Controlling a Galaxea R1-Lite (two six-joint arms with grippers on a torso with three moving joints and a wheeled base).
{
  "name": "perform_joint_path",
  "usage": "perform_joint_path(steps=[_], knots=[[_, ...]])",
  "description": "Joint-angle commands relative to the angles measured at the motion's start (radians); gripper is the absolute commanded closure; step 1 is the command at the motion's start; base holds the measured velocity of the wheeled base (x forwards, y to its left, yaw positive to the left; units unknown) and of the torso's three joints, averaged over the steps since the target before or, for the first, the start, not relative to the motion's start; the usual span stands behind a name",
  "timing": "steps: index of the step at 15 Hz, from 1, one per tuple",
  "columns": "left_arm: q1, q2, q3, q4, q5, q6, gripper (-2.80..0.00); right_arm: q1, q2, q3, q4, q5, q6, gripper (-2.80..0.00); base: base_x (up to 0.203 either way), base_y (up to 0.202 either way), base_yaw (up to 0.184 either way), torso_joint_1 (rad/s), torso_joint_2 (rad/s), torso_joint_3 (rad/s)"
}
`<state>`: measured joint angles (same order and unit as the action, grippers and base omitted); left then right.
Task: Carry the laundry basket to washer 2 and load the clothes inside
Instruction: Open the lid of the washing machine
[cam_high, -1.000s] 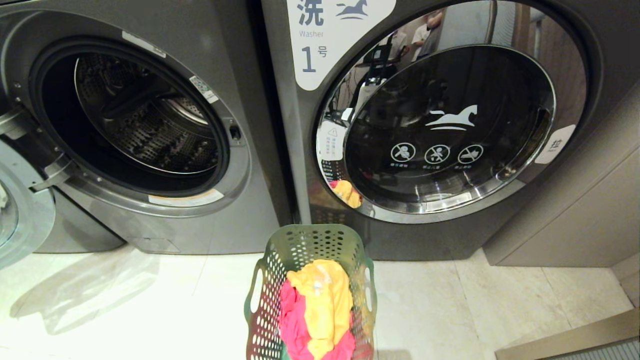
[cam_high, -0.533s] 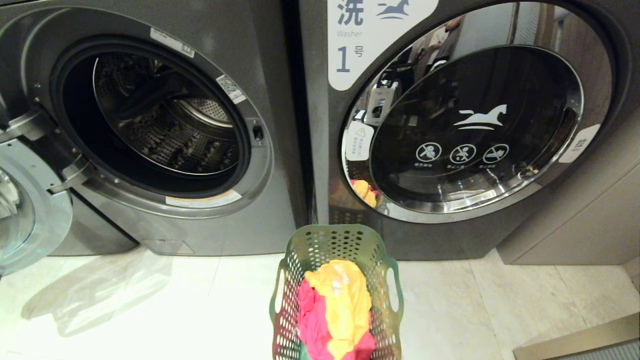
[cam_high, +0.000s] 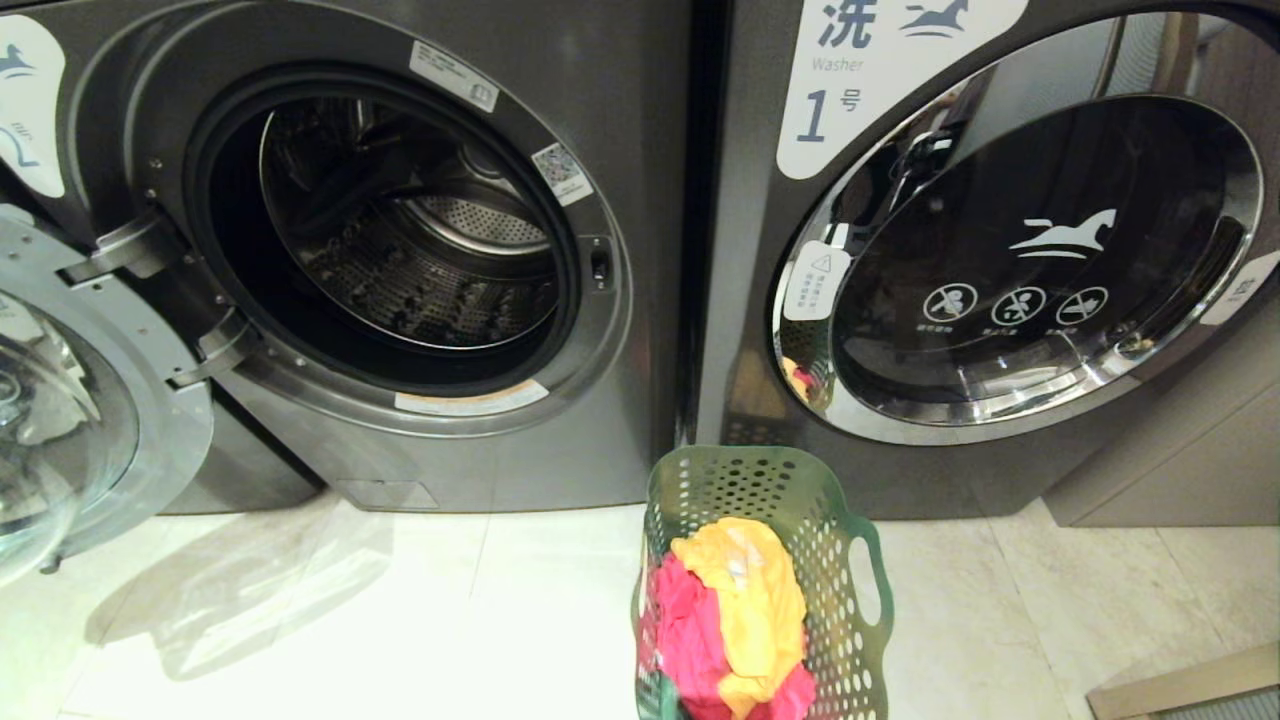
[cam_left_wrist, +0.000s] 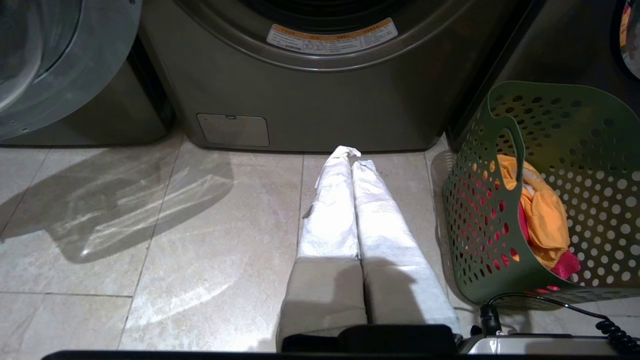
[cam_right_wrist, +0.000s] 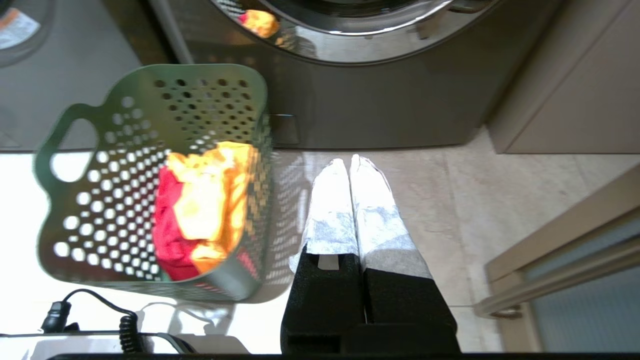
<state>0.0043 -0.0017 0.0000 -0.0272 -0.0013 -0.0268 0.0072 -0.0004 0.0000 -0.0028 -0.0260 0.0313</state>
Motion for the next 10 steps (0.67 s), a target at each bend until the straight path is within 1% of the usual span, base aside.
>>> perform_joint_path(steps=[1, 10], knots=[[0.0, 0.002, 0.011, 0.0, 0.001, -0.001, 0.0, 0.0, 0.0, 0.0, 0.0, 0.0, 0.0, 0.0, 0.0, 0.198, 0.0, 0.0, 0.01, 0.004], [0.0, 0.001, 0.011, 0.0, 0.0, 0.001, 0.0, 0.0, 0.0, 0.0, 0.0, 0.0, -0.001, 0.0, 0.0, 0.195, -0.001, 0.002, 0.0, 0.002]])
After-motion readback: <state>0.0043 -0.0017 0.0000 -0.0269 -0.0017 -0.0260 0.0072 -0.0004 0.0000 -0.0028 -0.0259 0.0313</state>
